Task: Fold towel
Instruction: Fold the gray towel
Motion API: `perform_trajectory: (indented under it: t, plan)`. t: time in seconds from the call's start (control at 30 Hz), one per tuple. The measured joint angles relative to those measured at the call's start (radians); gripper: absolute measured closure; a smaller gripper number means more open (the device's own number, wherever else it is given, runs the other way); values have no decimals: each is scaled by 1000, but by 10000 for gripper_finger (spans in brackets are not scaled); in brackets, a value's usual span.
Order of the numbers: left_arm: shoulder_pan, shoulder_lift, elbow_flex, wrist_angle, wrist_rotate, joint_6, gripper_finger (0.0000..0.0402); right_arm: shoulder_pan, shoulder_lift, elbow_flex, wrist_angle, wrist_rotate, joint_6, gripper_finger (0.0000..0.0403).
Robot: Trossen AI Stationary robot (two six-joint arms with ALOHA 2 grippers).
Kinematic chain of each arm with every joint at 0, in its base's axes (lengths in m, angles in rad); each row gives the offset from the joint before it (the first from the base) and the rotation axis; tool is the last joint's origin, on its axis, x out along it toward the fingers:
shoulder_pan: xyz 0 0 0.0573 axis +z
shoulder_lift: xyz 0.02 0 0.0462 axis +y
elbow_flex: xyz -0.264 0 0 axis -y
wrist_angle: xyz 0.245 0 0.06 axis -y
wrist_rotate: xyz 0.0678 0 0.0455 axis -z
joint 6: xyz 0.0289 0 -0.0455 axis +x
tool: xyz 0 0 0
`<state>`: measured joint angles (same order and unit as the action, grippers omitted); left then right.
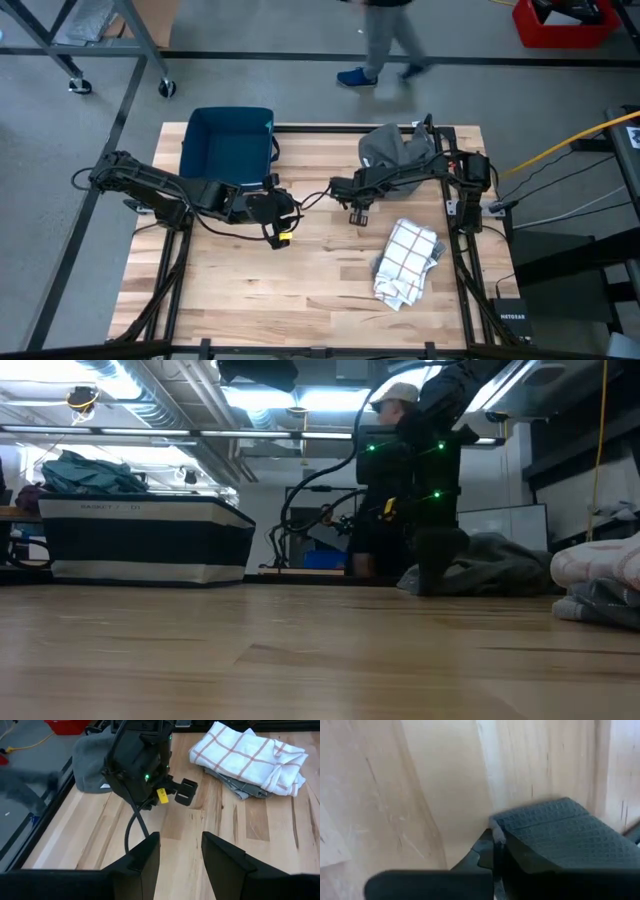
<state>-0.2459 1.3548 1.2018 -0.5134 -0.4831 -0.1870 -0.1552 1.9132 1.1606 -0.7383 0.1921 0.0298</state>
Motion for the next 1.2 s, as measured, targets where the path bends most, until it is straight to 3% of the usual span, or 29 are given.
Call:
perform_trajectory:
  t: [0.27, 0.53, 0.7, 0.93, 1.2]
  plan:
    - [-3, 0, 0, 0, 0, 1, 266, 16, 11, 74, -188, -45, 156, 394]
    - [-3, 0, 0, 0, 0, 4, 266, 175, -3, 240, -285, -86, 235, 397]
    - [-3, -12, 0, -1, 0, 30, 266, 298, -4, 376, -443, 11, 337, 398]
    - [-16, -63, 0, -1, 0, 37, 266, 430, -4, 631, -814, 227, 524, 400]
    - [-73, -94, 1, 21, 7, -19, 266, 464, -58, 945, -829, 449, 592, 400]
